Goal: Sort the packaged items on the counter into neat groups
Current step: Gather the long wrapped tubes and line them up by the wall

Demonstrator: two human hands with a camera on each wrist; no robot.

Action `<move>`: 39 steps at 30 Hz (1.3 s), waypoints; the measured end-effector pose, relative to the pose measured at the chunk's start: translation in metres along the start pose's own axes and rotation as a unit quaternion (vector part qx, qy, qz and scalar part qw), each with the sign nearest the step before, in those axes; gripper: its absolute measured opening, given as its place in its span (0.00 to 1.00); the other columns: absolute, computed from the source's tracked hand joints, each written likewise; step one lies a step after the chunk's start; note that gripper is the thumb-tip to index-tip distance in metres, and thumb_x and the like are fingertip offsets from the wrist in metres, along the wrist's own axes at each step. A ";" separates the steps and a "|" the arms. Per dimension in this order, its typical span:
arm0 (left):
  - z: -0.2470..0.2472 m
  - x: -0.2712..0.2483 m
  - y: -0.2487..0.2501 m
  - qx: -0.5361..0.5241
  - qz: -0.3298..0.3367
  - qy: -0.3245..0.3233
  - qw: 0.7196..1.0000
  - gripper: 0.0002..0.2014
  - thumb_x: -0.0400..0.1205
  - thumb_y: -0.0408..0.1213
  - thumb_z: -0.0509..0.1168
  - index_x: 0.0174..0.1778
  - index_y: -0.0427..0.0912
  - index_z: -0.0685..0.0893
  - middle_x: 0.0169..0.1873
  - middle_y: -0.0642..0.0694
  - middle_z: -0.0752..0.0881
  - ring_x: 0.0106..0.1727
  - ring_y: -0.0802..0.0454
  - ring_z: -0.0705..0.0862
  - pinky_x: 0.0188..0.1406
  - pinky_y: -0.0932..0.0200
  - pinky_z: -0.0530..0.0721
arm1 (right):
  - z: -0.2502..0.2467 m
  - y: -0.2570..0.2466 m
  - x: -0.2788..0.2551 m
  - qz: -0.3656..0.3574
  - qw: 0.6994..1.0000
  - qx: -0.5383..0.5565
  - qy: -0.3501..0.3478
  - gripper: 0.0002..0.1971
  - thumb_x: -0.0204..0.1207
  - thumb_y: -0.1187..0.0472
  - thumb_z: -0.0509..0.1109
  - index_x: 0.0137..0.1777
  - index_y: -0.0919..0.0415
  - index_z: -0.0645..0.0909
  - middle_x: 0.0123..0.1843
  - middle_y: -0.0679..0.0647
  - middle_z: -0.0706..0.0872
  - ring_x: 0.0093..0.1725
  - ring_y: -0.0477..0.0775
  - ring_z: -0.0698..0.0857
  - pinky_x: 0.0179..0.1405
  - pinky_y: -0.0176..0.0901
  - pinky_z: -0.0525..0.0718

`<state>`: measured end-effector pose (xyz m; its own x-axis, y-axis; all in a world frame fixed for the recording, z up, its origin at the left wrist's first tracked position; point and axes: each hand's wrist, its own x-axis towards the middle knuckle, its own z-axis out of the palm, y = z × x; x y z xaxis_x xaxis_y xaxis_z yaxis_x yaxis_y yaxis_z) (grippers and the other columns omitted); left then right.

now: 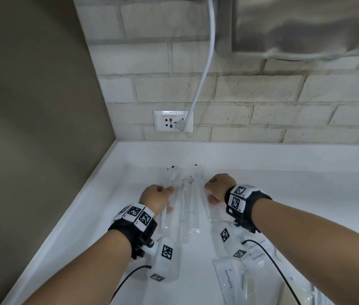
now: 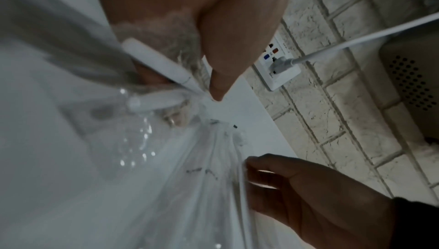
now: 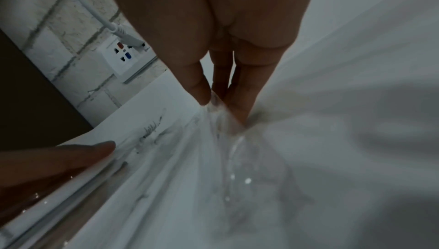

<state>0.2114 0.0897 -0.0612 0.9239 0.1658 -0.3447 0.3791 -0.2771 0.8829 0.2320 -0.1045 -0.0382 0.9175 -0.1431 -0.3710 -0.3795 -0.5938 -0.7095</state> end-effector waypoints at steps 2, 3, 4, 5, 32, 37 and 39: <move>0.002 -0.003 0.001 0.018 0.013 0.005 1.000 0.17 0.81 0.46 0.68 0.59 0.38 0.82 0.35 0.42 0.84 0.34 0.43 0.88 0.58 0.41 0.88 | 0.000 0.001 0.000 0.013 1.000 -0.021 0.003 0.05 0.75 0.64 0.67 0.39 0.62 0.81 0.36 0.59 0.90 0.36 0.60 0.91 0.47 0.50 0.91; 0.002 -0.004 0.000 0.030 0.019 0.008 0.999 0.19 0.81 0.47 0.68 0.63 0.41 0.81 0.39 0.42 0.86 0.41 0.41 0.89 0.61 0.43 0.86 | 0.000 0.001 -0.001 0.012 0.999 -0.044 0.009 0.05 0.74 0.62 0.68 0.44 0.64 0.83 0.40 0.60 0.89 0.40 0.61 0.90 0.51 0.52 0.90; 0.000 -0.005 0.000 0.047 0.029 0.016 0.998 0.23 0.81 0.48 0.68 0.68 0.40 0.79 0.46 0.41 0.87 0.50 0.40 0.89 0.64 0.46 0.84 | 0.000 0.002 0.000 0.008 0.997 -0.068 0.022 0.10 0.73 0.61 0.70 0.52 0.64 0.82 0.47 0.59 0.87 0.44 0.61 0.88 0.53 0.52 0.88; -0.002 -0.006 0.000 0.075 0.035 0.022 0.996 0.24 0.82 0.48 0.66 0.69 0.37 0.80 0.53 0.40 0.88 0.57 0.40 0.87 0.67 0.48 0.81 | 0.002 0.003 0.000 0.002 0.995 -0.088 0.038 0.17 0.72 0.59 0.71 0.60 0.62 0.79 0.54 0.58 0.85 0.49 0.60 0.85 0.54 0.51 0.86; -0.064 -0.002 -0.037 0.418 0.167 0.015 0.893 0.19 0.85 0.40 0.59 0.73 0.49 0.79 0.74 0.49 0.75 0.74 0.45 0.72 0.75 0.53 0.72 | 0.069 -0.039 -0.037 -0.312 0.839 -0.435 -0.101 0.27 0.75 0.44 0.65 0.75 0.47 0.72 0.71 0.51 0.78 0.72 0.57 0.69 0.71 0.51 0.65; -0.073 0.002 -0.031 0.382 0.161 0.062 0.908 0.26 0.84 0.34 0.61 0.80 0.48 0.69 0.71 0.47 0.79 0.71 0.46 0.77 0.71 0.54 0.76 | 0.082 -0.057 -0.026 -0.263 0.854 -0.433 -0.117 0.31 0.71 0.41 0.64 0.77 0.42 0.68 0.71 0.50 0.77 0.74 0.60 0.67 0.74 0.57 0.67; -0.075 0.006 -0.029 0.364 0.142 0.065 0.918 0.26 0.83 0.33 0.62 0.79 0.46 0.69 0.70 0.46 0.81 0.69 0.46 0.79 0.70 0.56 0.77 | 0.090 -0.062 -0.020 -0.244 0.861 -0.429 -0.119 0.37 0.63 0.36 0.63 0.75 0.37 0.66 0.71 0.50 0.77 0.74 0.61 0.68 0.71 0.61 0.70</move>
<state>0.2024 0.1693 -0.0648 0.9949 0.0873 -0.0514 0.1013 -0.8779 0.4680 0.2260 0.0068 -0.0410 0.8537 0.3947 -0.3399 0.3654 -0.9188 -0.1491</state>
